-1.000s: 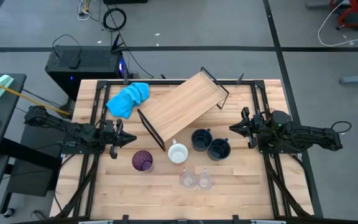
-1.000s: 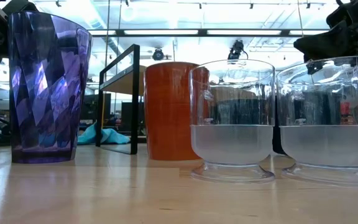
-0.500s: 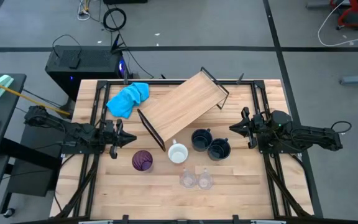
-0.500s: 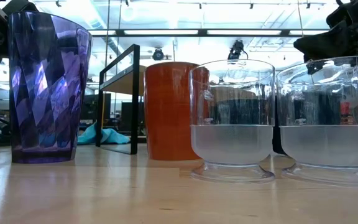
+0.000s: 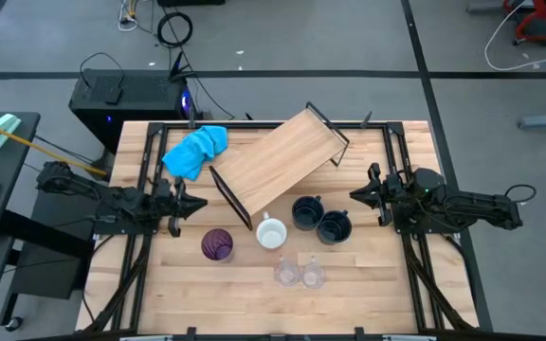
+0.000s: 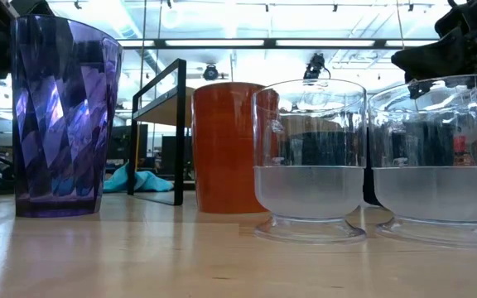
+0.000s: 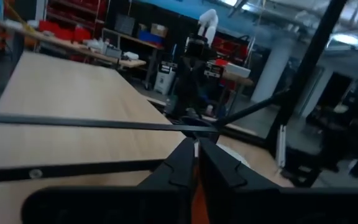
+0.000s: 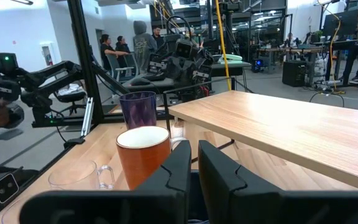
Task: Stack small to large cups/mugs on shelf
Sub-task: Put the violet cup on the shelf
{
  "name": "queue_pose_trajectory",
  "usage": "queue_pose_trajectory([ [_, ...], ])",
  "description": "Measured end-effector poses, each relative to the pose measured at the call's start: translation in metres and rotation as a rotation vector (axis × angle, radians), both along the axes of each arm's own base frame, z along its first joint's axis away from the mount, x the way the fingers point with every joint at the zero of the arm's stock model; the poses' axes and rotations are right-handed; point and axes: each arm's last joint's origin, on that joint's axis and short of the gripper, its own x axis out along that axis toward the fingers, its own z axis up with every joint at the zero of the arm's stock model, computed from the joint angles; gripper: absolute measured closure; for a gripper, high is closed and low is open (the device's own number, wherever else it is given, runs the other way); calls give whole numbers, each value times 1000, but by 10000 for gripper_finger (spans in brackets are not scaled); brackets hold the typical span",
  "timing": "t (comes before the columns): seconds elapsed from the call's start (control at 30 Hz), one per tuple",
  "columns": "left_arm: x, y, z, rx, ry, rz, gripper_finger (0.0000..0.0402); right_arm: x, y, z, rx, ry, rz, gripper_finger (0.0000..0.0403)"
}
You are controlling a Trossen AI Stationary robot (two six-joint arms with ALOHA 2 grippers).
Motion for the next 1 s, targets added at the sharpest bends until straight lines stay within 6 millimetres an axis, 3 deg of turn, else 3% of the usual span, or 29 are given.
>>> queue_pose_trajectory([
  [0.23, 0, -1, 6, -35, -19, -44, 367, 0, 0, 0, 0, 0, 0, 364],
  [0.37, 2, -4, 26, -79, -7, -141, 379, 0, 0, 0, 0, 0, 0, 364],
  [0.53, 9, -8, 41, -75, 182, -179, 388, 0, 0, 0, 0, 0, 0, 364],
  [0.77, 28, -15, 69, -60, 380, -158, 372, 0, 0, 0, 0, 0, 0, 364],
  [1.0, 43, -21, 95, -184, 627, -84, 365, 0, 0, 0, 0, 0, 0, 364],
])
